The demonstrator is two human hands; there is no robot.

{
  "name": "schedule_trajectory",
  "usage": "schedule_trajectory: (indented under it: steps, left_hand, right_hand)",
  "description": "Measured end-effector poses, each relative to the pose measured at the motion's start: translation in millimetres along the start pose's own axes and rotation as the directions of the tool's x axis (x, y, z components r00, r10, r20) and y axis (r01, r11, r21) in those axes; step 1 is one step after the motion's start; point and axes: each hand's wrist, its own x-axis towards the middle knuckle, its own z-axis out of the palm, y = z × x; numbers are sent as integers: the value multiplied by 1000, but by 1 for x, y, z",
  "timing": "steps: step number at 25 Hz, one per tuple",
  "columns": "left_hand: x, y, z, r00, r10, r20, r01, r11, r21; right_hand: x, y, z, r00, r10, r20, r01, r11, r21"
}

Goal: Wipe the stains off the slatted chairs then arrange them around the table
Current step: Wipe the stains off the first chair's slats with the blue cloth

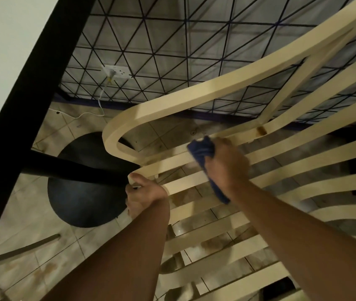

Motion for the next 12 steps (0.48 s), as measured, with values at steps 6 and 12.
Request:
schedule_trajectory:
  steps: [6, 12]
  left_hand:
    - [-1, 4, 0, 1000, -12, 23, 12, 1000, 8]
    - [3, -4, 2, 998, -1, 55, -3, 998, 62]
  right_hand:
    - [15, 24, -6, 954, 233, -187, -201, 964, 174]
    - [-33, -60, 27, 970, -227, 90, 235, 967, -96]
